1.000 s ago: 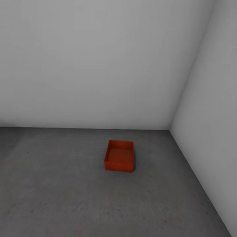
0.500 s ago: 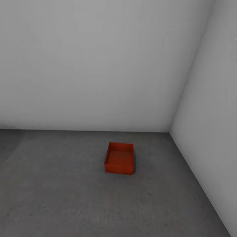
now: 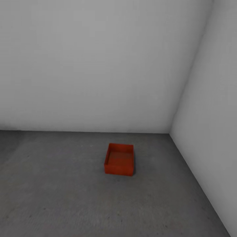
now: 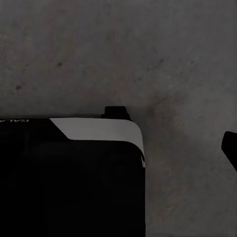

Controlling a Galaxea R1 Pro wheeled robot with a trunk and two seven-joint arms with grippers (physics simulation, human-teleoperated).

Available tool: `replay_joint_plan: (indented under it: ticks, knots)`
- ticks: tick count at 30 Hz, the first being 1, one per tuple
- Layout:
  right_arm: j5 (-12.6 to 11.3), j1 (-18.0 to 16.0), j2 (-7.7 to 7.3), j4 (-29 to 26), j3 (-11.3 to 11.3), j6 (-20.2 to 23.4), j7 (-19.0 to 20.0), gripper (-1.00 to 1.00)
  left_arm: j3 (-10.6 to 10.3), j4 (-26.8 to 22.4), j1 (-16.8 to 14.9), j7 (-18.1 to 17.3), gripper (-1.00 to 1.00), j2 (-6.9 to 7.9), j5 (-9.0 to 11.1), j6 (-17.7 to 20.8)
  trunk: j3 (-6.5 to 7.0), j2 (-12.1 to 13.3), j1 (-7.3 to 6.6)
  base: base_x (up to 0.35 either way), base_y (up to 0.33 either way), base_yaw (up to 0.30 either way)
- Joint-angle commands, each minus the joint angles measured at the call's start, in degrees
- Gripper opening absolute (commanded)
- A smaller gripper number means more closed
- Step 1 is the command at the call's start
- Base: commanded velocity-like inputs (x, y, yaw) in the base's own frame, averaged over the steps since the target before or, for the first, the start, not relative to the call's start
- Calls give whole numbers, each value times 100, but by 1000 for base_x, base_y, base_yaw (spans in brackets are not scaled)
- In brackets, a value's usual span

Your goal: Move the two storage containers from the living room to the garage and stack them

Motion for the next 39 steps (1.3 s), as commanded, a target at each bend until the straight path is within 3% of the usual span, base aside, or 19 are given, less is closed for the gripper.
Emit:
replay_joint_plan:
  ticks: [1, 9, 15, 39]
  knots:
    - [-53, -4, 6, 17, 46, -23, 2, 100, 9, -3, 9, -57, 100, 30, -5, 19, -6, -4, 0, 0, 0, 0]
    - [-63, -3, 6, 17, 42, -22, 2, 100, 11, -4, 52, -311, 100, 253, 5, -238, -1, -4, 0, 0, 0, 0]
    - [-69, -3, 12, 17, 33, -15, 2, 100, 6, -4, 55, -312, 100, 269, 6, -378, 41, -4, 0, 0, 0, 0]
    - [-70, -3, 7, 17, 29, -15, 2, 100, 6, -4, 55, -271, 100, 278, -2, -363, 251, -4, 0, 0, 0, 0]
